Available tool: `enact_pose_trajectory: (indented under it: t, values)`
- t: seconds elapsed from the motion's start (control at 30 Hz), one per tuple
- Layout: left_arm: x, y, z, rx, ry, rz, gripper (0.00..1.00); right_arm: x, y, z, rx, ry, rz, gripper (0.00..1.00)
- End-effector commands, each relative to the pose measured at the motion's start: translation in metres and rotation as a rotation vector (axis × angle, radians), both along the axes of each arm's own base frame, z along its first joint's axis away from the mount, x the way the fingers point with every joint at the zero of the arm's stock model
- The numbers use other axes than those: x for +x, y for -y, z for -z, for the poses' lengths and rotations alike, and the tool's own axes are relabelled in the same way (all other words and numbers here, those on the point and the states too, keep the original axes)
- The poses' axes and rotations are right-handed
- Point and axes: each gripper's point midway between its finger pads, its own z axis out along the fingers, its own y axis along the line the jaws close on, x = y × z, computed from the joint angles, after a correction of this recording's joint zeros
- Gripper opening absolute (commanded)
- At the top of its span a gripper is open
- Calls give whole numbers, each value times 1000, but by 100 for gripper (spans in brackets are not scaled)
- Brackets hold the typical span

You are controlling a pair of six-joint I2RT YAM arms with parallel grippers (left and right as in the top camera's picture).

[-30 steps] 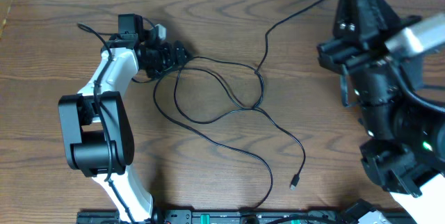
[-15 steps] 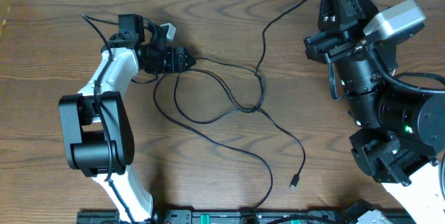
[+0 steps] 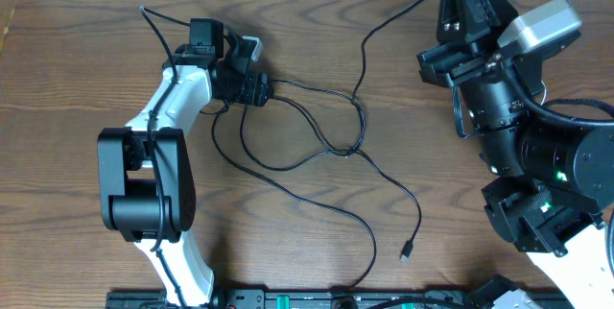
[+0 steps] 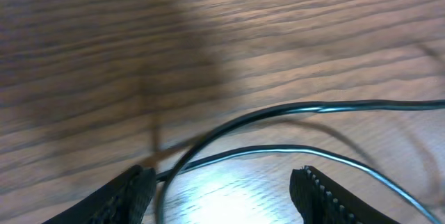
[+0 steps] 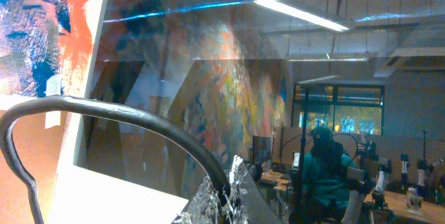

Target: Untangle cables

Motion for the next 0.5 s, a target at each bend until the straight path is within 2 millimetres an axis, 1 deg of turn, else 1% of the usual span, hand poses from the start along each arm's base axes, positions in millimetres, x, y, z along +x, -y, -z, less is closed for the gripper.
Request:
enact_pose_trajectory:
  t: [0.0,0.07,0.33,0.43,0.47]
  values:
    - [-1,-11,17,77,-18,-9,68,-6,1,-6,-5,24,-8,1]
    - [-2,-11,23,77,-27,-8,68,-6,0,-5,-11,21,-13,1]
    - [2,-6,21,74,-9,1,68,-4,-1,-2,-19,9,-13,1]
    - [3,-1,21,74,0,12,66,-4,-1,-2,-19,9,-14,1]
    - [3,0,21,74,2,13,63,-4,-1,-2,-19,9,-13,1]
